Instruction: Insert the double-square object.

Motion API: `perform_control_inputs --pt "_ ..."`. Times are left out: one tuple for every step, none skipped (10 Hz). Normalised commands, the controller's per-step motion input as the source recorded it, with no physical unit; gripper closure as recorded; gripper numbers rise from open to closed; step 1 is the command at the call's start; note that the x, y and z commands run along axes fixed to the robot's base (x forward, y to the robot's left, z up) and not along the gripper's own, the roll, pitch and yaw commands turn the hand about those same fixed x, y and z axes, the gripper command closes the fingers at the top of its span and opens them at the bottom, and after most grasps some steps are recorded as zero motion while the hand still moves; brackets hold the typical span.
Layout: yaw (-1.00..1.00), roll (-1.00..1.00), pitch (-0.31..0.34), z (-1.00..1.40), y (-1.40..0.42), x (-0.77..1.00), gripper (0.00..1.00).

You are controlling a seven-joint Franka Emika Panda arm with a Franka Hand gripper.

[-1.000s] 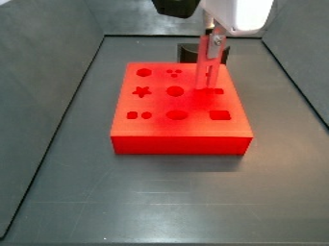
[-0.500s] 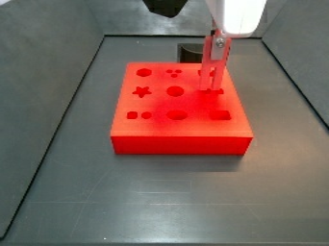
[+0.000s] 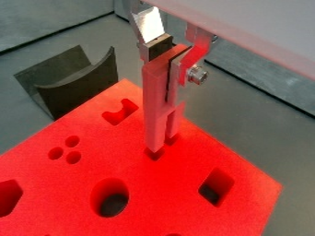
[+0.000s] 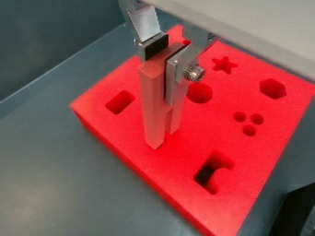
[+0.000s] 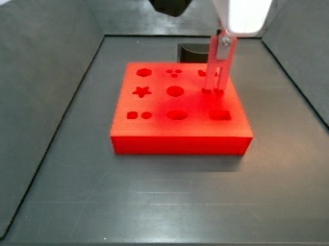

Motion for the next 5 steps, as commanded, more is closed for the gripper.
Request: perform_control_inputs --pt "0.1 0.15 0.051 -0.11 -0.05 0.06 1.0" --pt "0.08 0.16 0.036 -0.13 -0.04 0.0 1.0" --pt "0.01 0.16 0.033 -0.12 -0.02 -0.03 1.0" --pt "0.0 0.16 0.046 -0.04 -0.01 -0.16 1.0" --pt "0.0 0.15 0.057 0.0 0.0 -0.25 1.0"
